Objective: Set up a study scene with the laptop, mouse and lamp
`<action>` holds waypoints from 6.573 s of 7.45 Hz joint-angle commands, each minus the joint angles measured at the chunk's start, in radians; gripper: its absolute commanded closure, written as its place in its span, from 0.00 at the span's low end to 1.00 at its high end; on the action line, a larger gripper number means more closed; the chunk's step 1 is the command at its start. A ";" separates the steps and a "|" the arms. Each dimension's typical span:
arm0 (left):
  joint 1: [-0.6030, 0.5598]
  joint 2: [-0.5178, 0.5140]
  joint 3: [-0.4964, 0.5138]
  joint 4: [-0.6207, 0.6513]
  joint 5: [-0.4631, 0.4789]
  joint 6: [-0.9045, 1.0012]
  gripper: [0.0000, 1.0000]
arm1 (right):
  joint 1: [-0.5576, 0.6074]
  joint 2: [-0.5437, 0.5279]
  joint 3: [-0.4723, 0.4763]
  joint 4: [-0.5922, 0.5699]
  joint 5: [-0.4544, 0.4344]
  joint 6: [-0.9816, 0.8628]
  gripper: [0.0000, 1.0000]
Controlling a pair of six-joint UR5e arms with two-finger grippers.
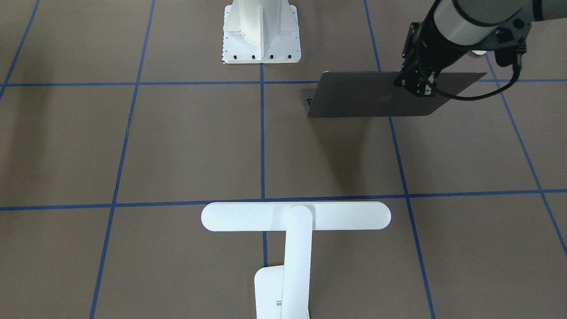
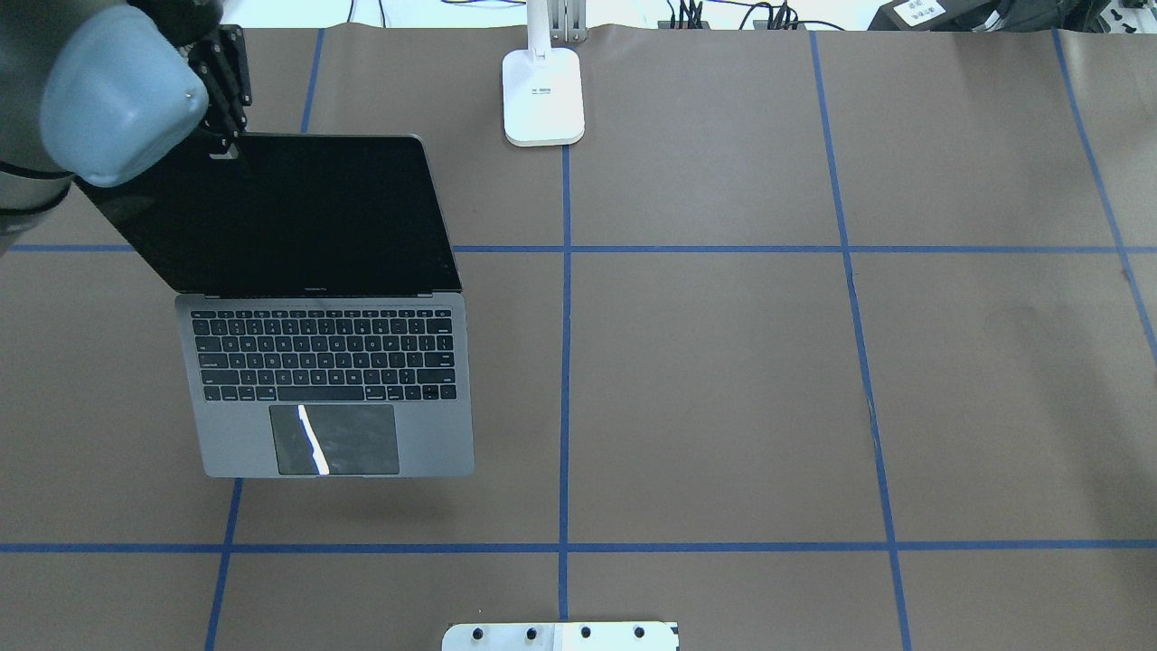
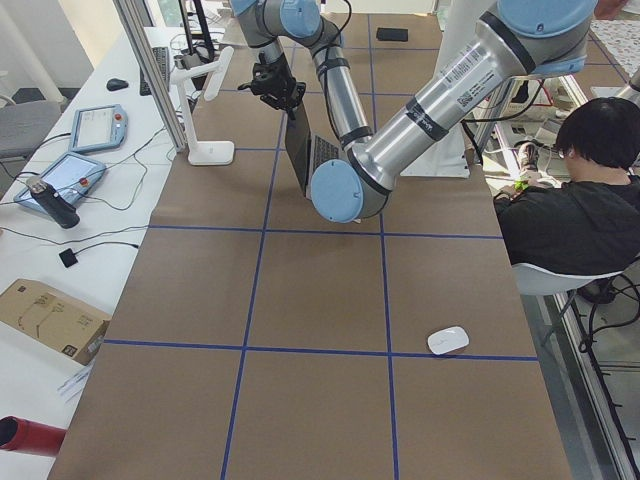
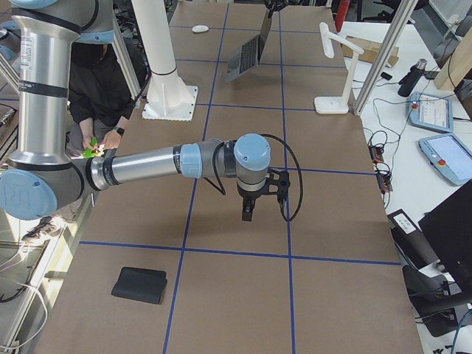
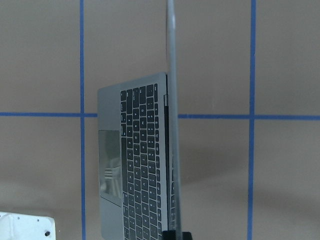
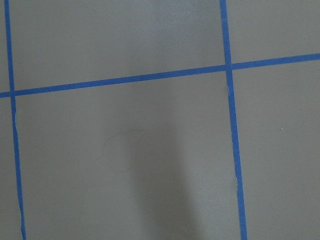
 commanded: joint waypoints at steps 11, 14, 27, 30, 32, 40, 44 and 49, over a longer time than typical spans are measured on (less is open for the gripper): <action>0.027 -0.051 0.387 -0.506 0.003 -0.148 1.00 | -0.001 0.012 -0.003 0.002 0.001 0.027 0.00; 0.027 -0.054 0.484 -0.681 0.005 -0.214 1.00 | -0.001 0.016 -0.007 0.002 -0.001 0.027 0.00; 0.053 -0.046 0.582 -0.929 0.014 -0.269 0.00 | -0.001 0.015 -0.015 0.002 0.001 0.031 0.00; -0.016 0.050 0.403 -0.916 0.034 -0.202 0.00 | -0.001 0.019 -0.012 0.005 -0.007 0.028 0.00; -0.017 0.195 0.227 -0.912 0.038 -0.043 0.00 | 0.000 0.001 0.008 0.005 -0.010 0.014 0.00; 0.092 0.718 -0.204 -0.921 0.192 0.926 0.00 | -0.008 -0.301 0.022 -0.002 -0.004 -0.558 0.00; 0.035 0.851 -0.281 -0.921 0.182 1.157 0.00 | -0.018 -0.269 -0.212 -0.059 0.001 -0.991 0.00; 0.035 0.850 -0.287 -0.921 0.182 1.154 0.00 | -0.035 -0.197 -0.414 -0.077 0.001 -1.176 0.00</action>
